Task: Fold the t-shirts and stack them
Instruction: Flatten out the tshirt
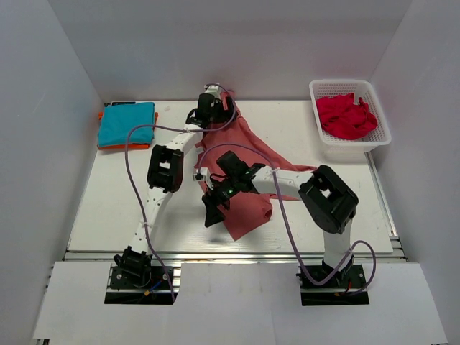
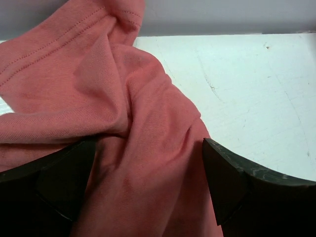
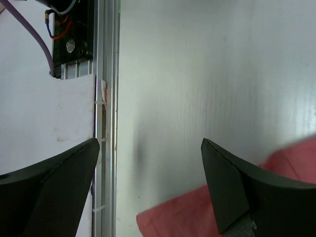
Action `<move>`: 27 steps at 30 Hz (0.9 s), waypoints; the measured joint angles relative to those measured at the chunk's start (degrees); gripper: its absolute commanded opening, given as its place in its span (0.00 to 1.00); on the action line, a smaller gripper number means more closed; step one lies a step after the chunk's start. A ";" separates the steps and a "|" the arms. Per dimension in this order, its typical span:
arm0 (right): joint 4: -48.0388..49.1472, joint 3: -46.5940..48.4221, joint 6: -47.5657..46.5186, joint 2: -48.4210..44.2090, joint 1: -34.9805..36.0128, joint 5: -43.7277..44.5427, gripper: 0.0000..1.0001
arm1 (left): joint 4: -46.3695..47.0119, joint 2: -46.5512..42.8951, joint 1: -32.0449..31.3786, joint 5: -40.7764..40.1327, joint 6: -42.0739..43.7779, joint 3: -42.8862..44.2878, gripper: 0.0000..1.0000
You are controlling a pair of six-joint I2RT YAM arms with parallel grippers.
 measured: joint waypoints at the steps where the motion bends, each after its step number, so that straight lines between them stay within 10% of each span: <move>1: 0.70 -0.37 0.04 -0.81 -0.02 0.42 0.91 | 0.09 -0.04 0.09 0.00 -0.11 -0.13 0.99; 15: 12.22 -13.16 13.79 -21.70 -9.49 29.29 0.91 | -14.32 -19.30 1.86 -4.33 6.58 -12.48 0.99; 27: 2.62 -15.41 24.98 -21.24 -21.79 51.58 0.91 | -11.06 -61.48 -3.13 -1.92 10.25 -59.98 0.99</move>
